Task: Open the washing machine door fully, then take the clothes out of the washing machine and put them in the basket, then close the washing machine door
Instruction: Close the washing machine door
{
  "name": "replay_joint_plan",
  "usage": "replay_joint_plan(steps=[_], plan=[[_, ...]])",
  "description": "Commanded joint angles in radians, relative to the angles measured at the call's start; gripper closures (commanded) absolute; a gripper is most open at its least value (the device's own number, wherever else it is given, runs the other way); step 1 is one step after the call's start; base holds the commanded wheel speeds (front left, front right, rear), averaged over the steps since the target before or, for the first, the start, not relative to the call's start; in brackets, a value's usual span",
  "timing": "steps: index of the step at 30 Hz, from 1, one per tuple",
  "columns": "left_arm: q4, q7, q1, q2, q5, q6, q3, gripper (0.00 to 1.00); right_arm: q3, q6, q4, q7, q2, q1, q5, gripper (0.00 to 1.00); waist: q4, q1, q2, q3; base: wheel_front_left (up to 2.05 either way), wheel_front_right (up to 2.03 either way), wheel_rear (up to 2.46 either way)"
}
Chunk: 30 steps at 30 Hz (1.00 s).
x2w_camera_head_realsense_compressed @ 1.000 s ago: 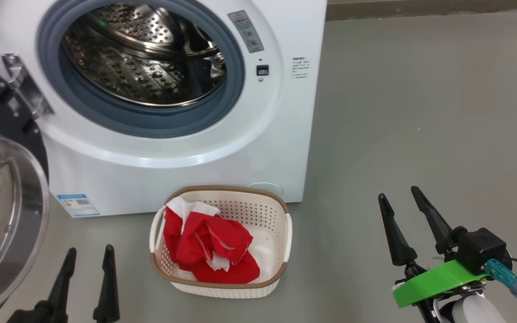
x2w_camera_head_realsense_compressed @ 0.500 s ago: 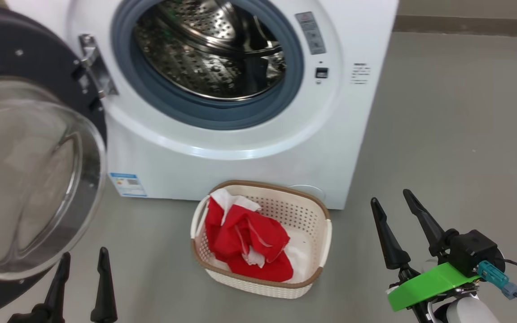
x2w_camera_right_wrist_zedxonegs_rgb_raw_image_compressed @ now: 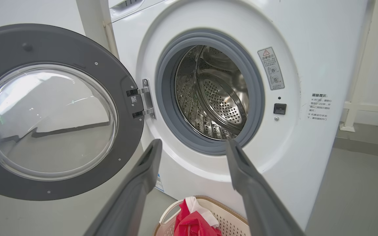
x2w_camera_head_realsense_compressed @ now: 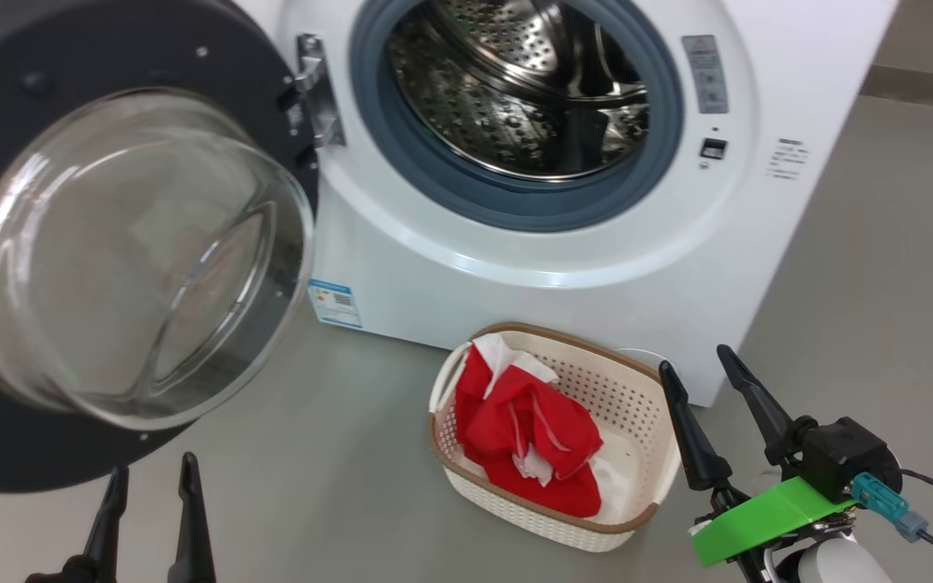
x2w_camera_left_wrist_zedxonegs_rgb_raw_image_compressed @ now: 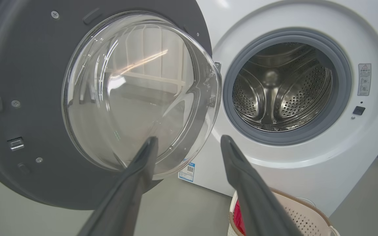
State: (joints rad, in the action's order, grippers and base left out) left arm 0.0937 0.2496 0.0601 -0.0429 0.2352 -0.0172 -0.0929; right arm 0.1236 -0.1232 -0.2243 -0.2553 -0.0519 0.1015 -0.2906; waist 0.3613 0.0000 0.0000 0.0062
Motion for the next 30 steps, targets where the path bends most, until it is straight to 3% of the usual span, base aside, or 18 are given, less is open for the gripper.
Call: replay_joint_plan(steps=[1, 11, 22, 23, 24, 30], plan=[[-0.034, 0.012, -0.014, -0.007, -0.004, 0.011, -0.029, 0.00, 0.029, -0.008, 0.023, -0.006, 0.002, 0.019, 0.002, 0.00, 0.058, 0.0000, 0.0000, -0.012, 0.00, 0.00, 0.00], [-0.041, 0.012, 0.002, -0.007, -0.003, 0.024, -0.048, 0.00, 0.044, -0.008, 0.021, -0.006, 0.002, 0.014, -0.008, 0.00, 0.103, 0.0000, 0.0000, -0.031, 0.00, 0.00, 0.00], [-0.053, 0.012, 0.008, -0.007, -0.006, 0.042, -0.052, 0.00, 0.051, -0.008, 0.017, -0.006, 0.002, 0.014, -0.004, 0.00, 0.091, 0.0000, 0.0000, -0.027, 0.00, 0.00, 0.00], [-0.050, 0.012, 0.008, -0.007, -0.012, 0.046, -0.052, 0.61, 0.051, -0.008, 0.016, -0.006, 0.002, 0.014, -0.004, 0.00, 0.090, 0.0000, 0.0000, -0.026, 0.00, 0.00, 0.00], [-0.051, 0.012, 0.007, -0.007, -0.018, 0.052, -0.052, 1.00, 0.051, -0.008, 0.016, -0.006, 0.002, 0.014, -0.003, 0.00, 0.088, 0.0000, 0.0000, -0.026, 0.00, 0.00, 0.00], [-0.122, 0.012, -0.050, -0.008, -0.044, 0.087, -0.083, 1.00, 0.047, -0.008, 0.016, -0.006, 0.002, 0.017, 0.003, 0.00, 0.085, 0.0000, 0.0000, -0.014, 0.00, 0.00, 0.00]])
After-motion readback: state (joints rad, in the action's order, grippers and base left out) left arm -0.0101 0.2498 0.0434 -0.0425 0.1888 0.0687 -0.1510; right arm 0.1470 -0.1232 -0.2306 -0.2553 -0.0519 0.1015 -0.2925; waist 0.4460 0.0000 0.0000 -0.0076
